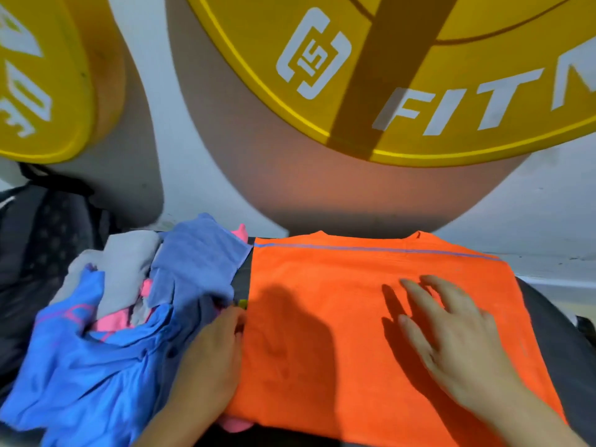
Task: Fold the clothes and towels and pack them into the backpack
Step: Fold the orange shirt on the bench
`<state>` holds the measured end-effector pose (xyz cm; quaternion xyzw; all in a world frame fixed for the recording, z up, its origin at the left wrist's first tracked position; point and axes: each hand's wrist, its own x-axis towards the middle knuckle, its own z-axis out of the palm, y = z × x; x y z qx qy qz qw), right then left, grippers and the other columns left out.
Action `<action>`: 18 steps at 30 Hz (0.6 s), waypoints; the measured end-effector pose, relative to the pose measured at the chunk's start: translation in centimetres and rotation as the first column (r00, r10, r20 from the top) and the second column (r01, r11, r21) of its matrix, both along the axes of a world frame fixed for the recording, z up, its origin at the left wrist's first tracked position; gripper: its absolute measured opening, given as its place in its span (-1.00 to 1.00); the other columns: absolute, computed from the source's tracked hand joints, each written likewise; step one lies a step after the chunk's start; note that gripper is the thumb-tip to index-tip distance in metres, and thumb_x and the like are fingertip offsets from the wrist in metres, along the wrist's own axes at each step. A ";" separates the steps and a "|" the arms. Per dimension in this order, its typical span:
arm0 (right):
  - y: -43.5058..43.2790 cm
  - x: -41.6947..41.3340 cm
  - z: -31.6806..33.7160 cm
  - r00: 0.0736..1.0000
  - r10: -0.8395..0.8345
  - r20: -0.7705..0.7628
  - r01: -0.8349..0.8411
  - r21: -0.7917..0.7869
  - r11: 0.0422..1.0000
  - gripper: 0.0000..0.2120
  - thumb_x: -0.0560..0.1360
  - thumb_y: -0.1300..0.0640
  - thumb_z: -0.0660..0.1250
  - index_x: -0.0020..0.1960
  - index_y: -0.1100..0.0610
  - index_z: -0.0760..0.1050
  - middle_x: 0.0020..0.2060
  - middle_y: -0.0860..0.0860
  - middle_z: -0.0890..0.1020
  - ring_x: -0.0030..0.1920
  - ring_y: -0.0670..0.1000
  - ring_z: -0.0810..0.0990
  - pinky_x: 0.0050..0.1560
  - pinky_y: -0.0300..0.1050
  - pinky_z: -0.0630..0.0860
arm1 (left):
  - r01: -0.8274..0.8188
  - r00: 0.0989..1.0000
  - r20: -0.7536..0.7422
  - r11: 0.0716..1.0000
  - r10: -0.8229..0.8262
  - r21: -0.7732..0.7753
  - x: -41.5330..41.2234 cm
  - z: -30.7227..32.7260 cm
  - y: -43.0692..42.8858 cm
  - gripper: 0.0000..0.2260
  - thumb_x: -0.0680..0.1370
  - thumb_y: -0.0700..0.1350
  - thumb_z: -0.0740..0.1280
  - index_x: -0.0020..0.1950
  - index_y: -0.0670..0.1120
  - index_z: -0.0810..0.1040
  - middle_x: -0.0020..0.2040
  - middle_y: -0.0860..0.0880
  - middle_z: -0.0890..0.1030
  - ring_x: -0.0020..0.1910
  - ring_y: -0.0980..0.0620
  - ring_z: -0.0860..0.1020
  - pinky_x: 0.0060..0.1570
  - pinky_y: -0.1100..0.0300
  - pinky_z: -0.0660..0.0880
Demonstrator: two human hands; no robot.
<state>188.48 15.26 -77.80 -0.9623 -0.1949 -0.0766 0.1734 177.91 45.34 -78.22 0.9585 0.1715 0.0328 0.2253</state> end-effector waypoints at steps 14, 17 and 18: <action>1.8 -7.0 -2.2 0.945 0.251 -0.208 -0.297 -0.235 0.925 -0.47 0.56 -0.34 -0.12 0.49 -0.25 0.17 0.51 -0.04 0.22 0.50 0.03 0.21 0.36 0.15 0.20 | 0.024 0.989 -0.145 0.993 -0.007 0.113 -1.4 1.4 1.7 -0.91 0.41 -0.02 0.36 -0.12 0.02 0.61 -0.17 0.00 0.63 -0.12 -0.03 0.58 -0.18 0.17 0.43; -0.2 -7.2 -1.4 0.979 0.103 -0.177 -0.133 -0.169 0.977 -0.49 0.54 -0.30 -0.06 0.48 -0.28 0.12 0.51 -0.08 0.22 0.52 -0.01 0.12 0.33 0.19 0.24 | 0.185 0.963 -0.252 0.914 -0.095 0.360 -2.2 1.5 3.4 -0.87 0.17 -0.09 0.40 -0.38 -0.10 0.51 -0.43 -0.11 0.55 -0.42 -0.19 0.56 -0.45 0.13 0.44; -1.0 -7.4 -0.9 0.989 0.011 -0.147 -0.033 -0.145 0.989 -0.51 0.54 -0.26 0.01 0.46 -0.25 0.17 0.48 -0.06 0.28 0.48 0.01 0.19 0.27 0.20 0.30 | 0.191 0.963 -0.255 0.886 -0.086 0.422 -2.6 1.7 3.7 -0.82 0.08 -0.16 0.45 -0.44 -0.12 0.47 -0.48 -0.13 0.50 -0.50 -0.20 0.52 -0.51 0.15 0.41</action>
